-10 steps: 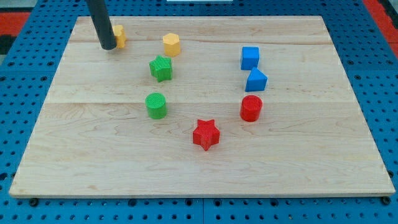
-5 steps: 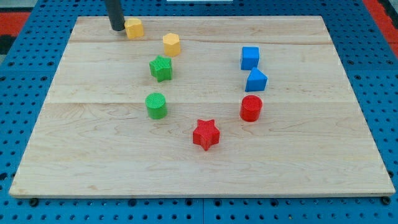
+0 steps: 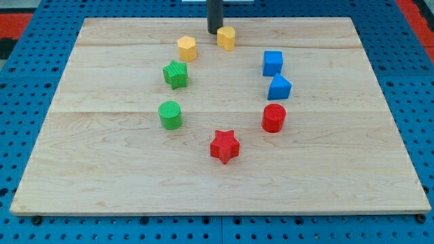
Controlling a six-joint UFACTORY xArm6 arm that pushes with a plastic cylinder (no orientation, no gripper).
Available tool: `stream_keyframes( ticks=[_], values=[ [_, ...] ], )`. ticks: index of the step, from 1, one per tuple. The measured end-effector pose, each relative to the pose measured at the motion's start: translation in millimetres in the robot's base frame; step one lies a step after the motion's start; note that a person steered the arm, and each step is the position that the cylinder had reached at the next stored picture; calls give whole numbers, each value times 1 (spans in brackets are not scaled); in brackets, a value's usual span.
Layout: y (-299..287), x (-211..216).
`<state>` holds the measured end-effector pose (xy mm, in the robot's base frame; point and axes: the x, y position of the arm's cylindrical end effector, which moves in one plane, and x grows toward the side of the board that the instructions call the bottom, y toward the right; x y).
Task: Push yellow heart closer to blue cube
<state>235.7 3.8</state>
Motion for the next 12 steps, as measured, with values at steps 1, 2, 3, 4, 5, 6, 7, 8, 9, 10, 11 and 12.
stream_keyframes(
  ticks=[1,2,3,4,5,6,7,8,9,10,11,12],
  values=[
    [6,17],
    [9,35],
    [15,44],
    [24,44],
    [35,44],
    [50,44],
    [62,44],
    [64,44],
    [60,44],
    [58,43],
    [58,43],
    [71,33]
  ],
)
